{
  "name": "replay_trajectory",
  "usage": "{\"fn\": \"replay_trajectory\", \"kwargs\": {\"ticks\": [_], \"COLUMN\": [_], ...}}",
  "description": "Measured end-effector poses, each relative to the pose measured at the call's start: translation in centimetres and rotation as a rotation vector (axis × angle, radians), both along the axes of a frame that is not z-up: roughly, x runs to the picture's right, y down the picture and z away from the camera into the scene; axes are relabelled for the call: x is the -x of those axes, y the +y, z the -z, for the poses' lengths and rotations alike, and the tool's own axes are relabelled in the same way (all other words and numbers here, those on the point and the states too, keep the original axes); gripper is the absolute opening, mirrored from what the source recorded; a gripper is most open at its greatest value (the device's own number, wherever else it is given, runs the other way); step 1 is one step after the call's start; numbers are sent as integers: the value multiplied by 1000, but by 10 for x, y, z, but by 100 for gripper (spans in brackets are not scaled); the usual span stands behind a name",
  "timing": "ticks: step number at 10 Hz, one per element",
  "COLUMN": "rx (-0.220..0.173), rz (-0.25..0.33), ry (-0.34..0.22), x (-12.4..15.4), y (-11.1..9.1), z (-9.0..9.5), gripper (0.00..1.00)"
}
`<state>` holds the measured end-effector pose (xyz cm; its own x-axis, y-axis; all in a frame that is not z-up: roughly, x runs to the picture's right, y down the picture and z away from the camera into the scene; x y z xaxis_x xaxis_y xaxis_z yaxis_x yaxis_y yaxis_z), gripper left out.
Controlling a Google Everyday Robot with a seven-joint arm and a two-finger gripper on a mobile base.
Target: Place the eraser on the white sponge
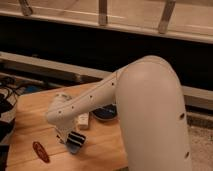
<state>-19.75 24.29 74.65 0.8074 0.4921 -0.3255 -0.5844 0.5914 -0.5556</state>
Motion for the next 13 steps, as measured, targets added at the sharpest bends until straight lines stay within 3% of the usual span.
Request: {"fn": "replay_trajectory", "kwargs": {"ticks": [11,13], "rx": [12,12], "rz": [64,73], "ry": [-17,-20], "x": [1,2], "y": [12,13], "z": [-1,0], "gripper": [1,18]}}
